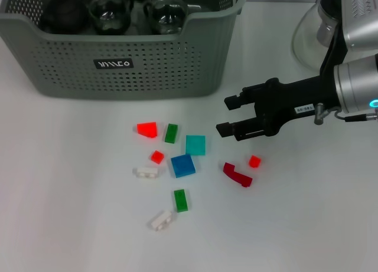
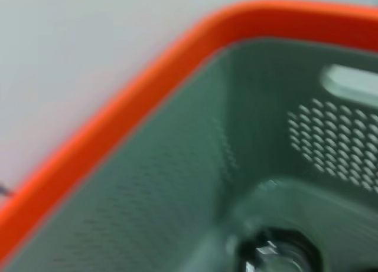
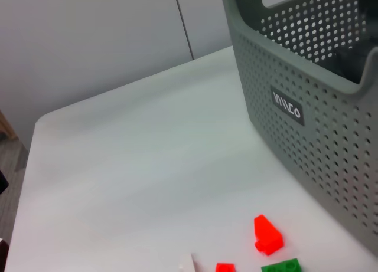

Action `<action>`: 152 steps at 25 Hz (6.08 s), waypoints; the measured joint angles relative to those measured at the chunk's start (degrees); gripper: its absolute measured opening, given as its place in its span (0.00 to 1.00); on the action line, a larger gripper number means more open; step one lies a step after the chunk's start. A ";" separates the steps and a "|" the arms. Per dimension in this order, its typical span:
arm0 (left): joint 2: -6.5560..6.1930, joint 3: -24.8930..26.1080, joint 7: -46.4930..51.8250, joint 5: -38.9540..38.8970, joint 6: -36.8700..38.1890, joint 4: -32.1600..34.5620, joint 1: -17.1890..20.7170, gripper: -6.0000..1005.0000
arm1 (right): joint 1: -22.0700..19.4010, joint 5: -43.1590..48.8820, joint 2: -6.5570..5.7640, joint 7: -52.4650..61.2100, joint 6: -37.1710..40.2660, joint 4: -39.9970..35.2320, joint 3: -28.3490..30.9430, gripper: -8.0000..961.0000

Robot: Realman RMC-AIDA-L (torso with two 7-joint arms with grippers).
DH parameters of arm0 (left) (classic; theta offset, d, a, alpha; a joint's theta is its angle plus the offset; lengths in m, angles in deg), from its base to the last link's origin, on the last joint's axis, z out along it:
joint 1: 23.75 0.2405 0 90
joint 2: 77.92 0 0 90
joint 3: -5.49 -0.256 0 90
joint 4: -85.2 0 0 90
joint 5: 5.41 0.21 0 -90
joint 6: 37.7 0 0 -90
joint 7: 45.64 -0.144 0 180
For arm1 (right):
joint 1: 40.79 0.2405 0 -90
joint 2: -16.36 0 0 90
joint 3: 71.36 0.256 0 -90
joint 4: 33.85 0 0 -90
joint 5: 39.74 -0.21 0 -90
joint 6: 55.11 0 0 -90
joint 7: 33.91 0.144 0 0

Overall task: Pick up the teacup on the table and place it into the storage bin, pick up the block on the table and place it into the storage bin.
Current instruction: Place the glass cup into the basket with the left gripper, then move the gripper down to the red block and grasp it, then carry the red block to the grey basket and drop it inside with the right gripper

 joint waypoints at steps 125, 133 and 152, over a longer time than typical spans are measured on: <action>-2.49 14.80 -51.84 -43.12 42.79 -19.72 18.98 0.80 | 11.61 29.29 4.15 24.07 -4.60 -5.90 -23.88 0.46; -2.49 14.81 -51.85 -43.12 42.08 -19.85 19.14 0.80 | 11.83 29.26 4.22 25.25 -4.76 -6.00 -26.67 0.41; -3.95 15.98 -51.51 -43.09 42.46 -18.75 22.13 0.79 | 7.96 29.10 3.49 25.64 6.21 -21.41 -17.38 0.21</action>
